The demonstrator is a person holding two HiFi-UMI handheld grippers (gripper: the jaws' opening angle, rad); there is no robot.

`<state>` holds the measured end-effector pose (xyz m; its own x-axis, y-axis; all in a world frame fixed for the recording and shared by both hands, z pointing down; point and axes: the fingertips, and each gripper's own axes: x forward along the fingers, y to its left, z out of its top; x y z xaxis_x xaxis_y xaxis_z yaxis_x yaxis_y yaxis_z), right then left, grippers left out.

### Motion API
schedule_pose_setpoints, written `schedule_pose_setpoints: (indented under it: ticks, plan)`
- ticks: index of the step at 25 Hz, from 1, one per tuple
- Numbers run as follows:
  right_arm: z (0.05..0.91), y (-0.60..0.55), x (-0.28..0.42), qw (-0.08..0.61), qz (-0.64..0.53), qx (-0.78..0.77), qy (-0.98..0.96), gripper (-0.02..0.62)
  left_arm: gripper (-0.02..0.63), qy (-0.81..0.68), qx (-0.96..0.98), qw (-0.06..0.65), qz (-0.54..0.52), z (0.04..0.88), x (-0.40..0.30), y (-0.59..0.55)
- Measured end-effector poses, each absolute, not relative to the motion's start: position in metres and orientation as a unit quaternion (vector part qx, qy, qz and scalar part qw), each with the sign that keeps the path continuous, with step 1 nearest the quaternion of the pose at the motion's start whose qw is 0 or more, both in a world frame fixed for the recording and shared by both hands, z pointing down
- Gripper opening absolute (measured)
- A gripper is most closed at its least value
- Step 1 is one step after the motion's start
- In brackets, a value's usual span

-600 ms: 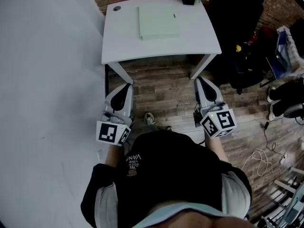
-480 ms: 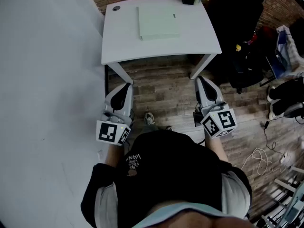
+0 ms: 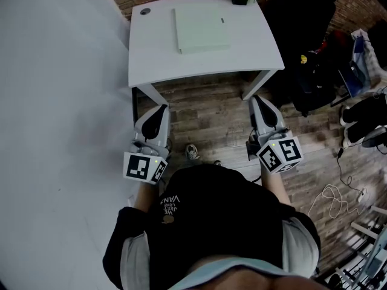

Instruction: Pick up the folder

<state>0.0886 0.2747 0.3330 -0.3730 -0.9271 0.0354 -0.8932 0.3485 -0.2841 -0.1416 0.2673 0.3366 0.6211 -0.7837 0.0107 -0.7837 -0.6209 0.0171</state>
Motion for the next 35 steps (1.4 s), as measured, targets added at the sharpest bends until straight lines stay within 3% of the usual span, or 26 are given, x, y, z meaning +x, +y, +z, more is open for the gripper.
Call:
schedule_pose_setpoints:
  ticks: [18,35]
  plan:
    - [0.343,0.235,0.05,0.073,-0.134,-0.611,0.777,-0.003,0.0,-0.373,0.928,0.011,0.006,0.347,-0.176,0.195]
    - [0.345,0.192,0.069,0.067,-0.131,-0.619,0.771,-0.002,0.0,-0.358,0.933,0.016,0.014,0.354,-0.159,0.152]
